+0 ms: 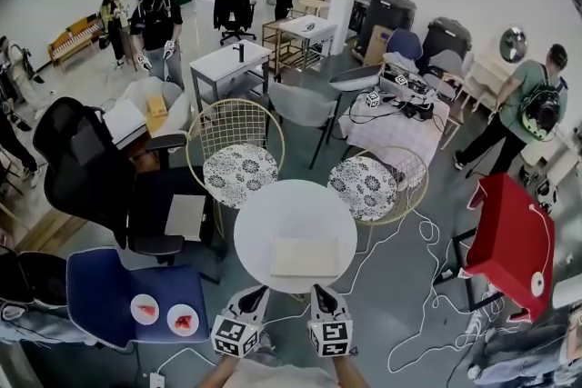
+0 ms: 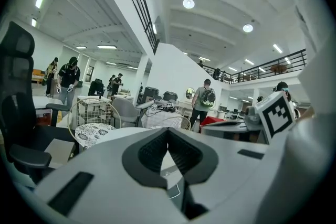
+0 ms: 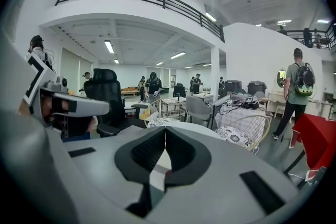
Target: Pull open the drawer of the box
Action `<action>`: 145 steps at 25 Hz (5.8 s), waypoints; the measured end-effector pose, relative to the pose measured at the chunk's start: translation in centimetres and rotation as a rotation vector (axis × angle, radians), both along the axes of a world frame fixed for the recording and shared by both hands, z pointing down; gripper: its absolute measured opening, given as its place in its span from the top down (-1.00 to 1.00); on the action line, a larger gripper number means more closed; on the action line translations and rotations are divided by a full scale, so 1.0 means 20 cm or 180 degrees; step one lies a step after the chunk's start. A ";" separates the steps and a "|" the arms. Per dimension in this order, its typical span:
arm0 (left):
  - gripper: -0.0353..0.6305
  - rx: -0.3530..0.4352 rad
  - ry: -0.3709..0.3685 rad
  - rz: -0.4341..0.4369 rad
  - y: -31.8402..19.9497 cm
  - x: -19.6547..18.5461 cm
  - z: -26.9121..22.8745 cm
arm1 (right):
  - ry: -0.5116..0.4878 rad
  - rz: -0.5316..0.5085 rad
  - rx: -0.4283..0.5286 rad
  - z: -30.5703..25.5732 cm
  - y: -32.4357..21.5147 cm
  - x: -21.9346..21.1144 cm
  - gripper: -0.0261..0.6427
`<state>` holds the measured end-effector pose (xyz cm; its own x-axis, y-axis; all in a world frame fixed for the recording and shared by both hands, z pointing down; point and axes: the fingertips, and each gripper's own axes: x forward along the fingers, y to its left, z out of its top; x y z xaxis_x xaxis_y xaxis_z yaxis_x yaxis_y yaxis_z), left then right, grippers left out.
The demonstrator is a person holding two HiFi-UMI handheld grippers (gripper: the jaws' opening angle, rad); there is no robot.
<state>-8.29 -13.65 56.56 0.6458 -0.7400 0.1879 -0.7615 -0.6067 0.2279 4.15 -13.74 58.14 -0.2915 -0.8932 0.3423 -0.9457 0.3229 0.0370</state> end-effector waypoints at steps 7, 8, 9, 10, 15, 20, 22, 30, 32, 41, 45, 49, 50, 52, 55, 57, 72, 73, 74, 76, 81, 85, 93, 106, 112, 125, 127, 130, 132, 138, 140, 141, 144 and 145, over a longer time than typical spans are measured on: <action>0.86 -0.0092 -0.0064 0.0072 -0.12 -0.05 0.05 | -0.0078 0.0165 -0.0022 0.01 -0.11 0.00 0.88; 0.86 -0.0105 -0.0068 0.0071 -0.13 -0.05 0.05 | -0.0084 0.0172 -0.0041 0.02 -0.11 0.01 0.88; 0.86 -0.0112 -0.0075 0.0076 -0.13 -0.04 0.06 | -0.0089 0.0177 -0.0060 0.03 -0.11 0.02 0.88; 0.86 -0.0118 -0.0086 0.0084 -0.13 -0.03 0.06 | -0.0092 0.0181 -0.0076 0.04 -0.11 0.03 0.88; 0.86 -0.0161 -0.0127 0.0050 -0.15 0.02 0.11 | -0.0124 0.0114 -0.0123 0.08 -0.14 0.07 0.88; 0.86 -0.0222 -0.0158 -0.0112 -0.12 0.06 0.15 | -0.0094 -0.0101 -0.0167 0.10 -0.16 0.08 0.88; 0.86 -0.0253 -0.0190 -0.0185 -0.11 0.07 0.18 | -0.0103 -0.0156 -0.0187 0.12 -0.16 0.08 0.88; 0.86 -0.0400 -0.0252 -0.0343 0.00 0.06 0.30 | -0.0146 -0.0186 -0.0404 0.27 -0.04 0.10 0.88; 0.86 -0.0466 -0.0247 -0.0313 0.04 0.07 0.35 | -0.0148 -0.0191 -0.0512 0.35 0.03 0.09 0.88; 0.86 -0.0749 -0.0235 -0.0196 0.15 0.09 0.61 | -0.0157 -0.0191 -0.0983 0.66 0.23 0.04 0.88; 0.86 -0.0839 -0.0241 -0.0161 0.15 0.11 0.69 | -0.0166 -0.0205 -0.1135 0.78 0.28 0.02 0.88; 0.86 -0.0881 -0.0225 -0.0128 0.14 0.12 0.72 | -0.0175 -0.0176 -0.1246 0.86 0.28 0.02 0.88; 0.86 -0.0881 -0.0219 -0.0127 0.14 0.12 0.72 | -0.0201 -0.0167 -0.1250 0.86 0.27 0.02 0.87; 0.86 -0.0892 -0.0202 -0.0139 0.13 0.13 0.73 | -0.0255 -0.0155 -0.1258 0.88 0.25 0.02 0.87; 0.86 -0.0857 -0.0226 -0.0114 0.10 0.14 0.70 | -0.0278 -0.0199 -0.1288 0.90 0.18 0.01 0.59; 0.86 -0.0813 -0.0227 -0.0101 0.08 0.15 0.67 | -0.0262 -0.0197 -0.1302 0.91 0.12 0.00 0.54; 0.86 -0.0760 -0.0162 -0.0080 0.05 0.17 0.62 | -0.0119 0.0092 -0.1586 1.18 -0.29 0.06 0.54; 0.86 -0.0763 -0.0163 -0.0080 0.05 0.17 0.62 | -0.0123 0.0094 -0.1595 1.18 -0.30 0.06 0.54; 0.86 -0.0763 -0.0163 -0.0080 0.05 0.17 0.61 | -0.0131 0.0095 -0.1607 1.18 -0.30 0.06 0.54; 0.86 -0.0756 -0.0161 -0.0084 0.05 0.17 0.60 | -0.0128 0.0085 -0.1620 1.19 -0.31 0.06 0.54; 0.86 -0.0754 -0.0155 -0.0102 0.03 0.16 0.60 | -0.0110 0.0115 -0.1652 1.20 -0.33 0.07 0.60; 0.86 -0.0750 -0.0143 -0.0091 0.03 0.18 0.60 | -0.0092 0.0112 -0.1665 1.20 -0.32 0.07 0.68; 0.86 -0.0748 -0.0125 -0.0069 0.03 0.20 0.59 | -0.0077 0.0110 -0.1657 1.20 -0.29 0.06 0.69; 0.86 -0.0691 -0.0113 0.0003 0.01 0.26 0.56 | -0.0065 0.0070 -0.1768 1.20 -0.02 0.03 0.69; 0.86 -0.0686 -0.0112 0.0026 0.00 0.27 0.56 | -0.0045 0.0057 -0.1775 1.21 0.09 0.04 0.69; 0.86 -0.0693 -0.0096 0.0039 -0.03 0.29 0.56 | -0.0055 0.0064 -0.1820 1.21 0.12 0.04 0.69; 0.86 -0.0689 -0.0092 0.0040 -0.04 0.29 0.55 | -0.0114 0.0078 -0.1847 1.21 0.12 0.04 0.68; 0.86 -0.0681 -0.0095 0.0045 -0.05 0.28 0.54 | -0.0226 0.0045 -0.1904 1.21 0.13 0.02 0.61; 0.86 -0.0672 -0.0098 0.0051 -0.05 0.28 0.54 | -0.0235 0.0007 -0.1929 1.21 0.14 0.01 0.48; 0.86 -0.0638 -0.0085 0.0070 -0.06 0.32 0.53 | -0.0163 0.0017 -0.1885 1.20 0.17 0.05 0.43; 0.86 -0.0637 -0.0087 0.0080 -0.06 0.33 0.53 | -0.0169 0.0026 -0.1880 1.18 0.19 0.06 0.44; 0.86 -0.0629 -0.0082 0.0087 -0.06 0.34 0.52 | -0.0170 0.0035 -0.1869 1.17 0.19 0.07 0.44; 0.86 -0.0600 -0.0055 0.0095 -0.08 0.37 0.50 | -0.0122 0.0080 -0.1788 1.12 0.19 0.10 0.76; 0.86 -0.0588 -0.0045 0.0092 -0.08 0.38 0.49 | -0.0114 0.0080 -0.1754 1.10 0.19 0.11 0.87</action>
<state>-0.75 -15.29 66.31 0.6626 -0.6733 0.3281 -0.7483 -0.5771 0.3270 6.34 -9.96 80.09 -0.2923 -0.5916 0.7514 -0.9510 0.2627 -0.1632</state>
